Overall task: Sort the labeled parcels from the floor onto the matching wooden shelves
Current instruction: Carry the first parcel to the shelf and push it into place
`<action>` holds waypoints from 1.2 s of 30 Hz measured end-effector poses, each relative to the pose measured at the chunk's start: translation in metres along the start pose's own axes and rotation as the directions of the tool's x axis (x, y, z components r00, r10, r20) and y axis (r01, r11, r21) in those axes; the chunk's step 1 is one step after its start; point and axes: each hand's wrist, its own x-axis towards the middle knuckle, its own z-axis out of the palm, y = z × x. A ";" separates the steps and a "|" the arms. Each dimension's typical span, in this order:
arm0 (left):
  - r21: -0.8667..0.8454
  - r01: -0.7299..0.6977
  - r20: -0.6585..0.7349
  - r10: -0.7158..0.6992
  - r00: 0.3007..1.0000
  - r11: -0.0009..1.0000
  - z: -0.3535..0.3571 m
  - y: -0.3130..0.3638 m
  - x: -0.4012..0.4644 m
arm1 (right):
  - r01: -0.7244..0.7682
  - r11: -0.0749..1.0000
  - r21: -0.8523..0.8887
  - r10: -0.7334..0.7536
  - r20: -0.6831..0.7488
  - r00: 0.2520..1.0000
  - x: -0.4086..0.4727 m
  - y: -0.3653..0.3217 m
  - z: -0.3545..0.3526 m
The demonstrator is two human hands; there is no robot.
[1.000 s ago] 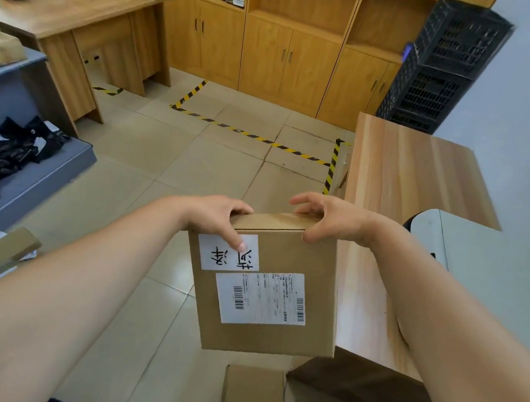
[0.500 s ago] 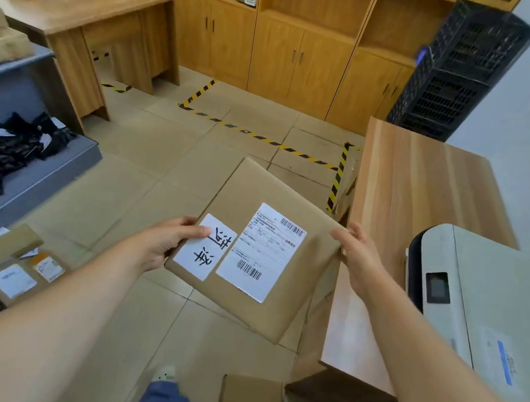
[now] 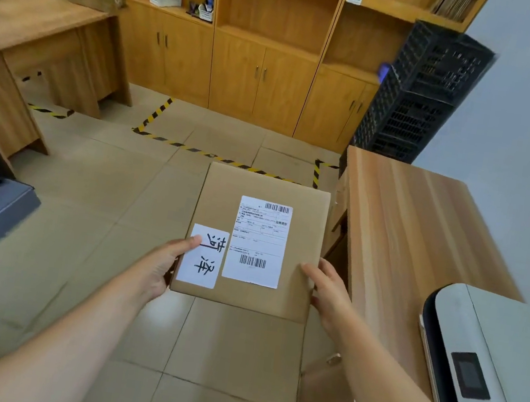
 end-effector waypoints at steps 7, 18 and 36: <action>0.013 -0.073 0.022 0.073 0.997 0.997 -0.024 0.094 0.098 | -0.010 0.998 0.061 0.013 -0.057 0.998 0.094 -0.055 0.066; -0.029 -0.090 0.032 0.091 0.995 0.995 -0.023 0.173 0.200 | 0.008 0.992 0.128 0.003 -0.089 0.996 0.206 -0.115 0.109; -0.043 -0.217 -0.108 0.212 0.971 0.975 0.043 0.344 0.430 | 0.113 0.991 0.072 -0.117 0.054 0.992 0.507 -0.280 0.132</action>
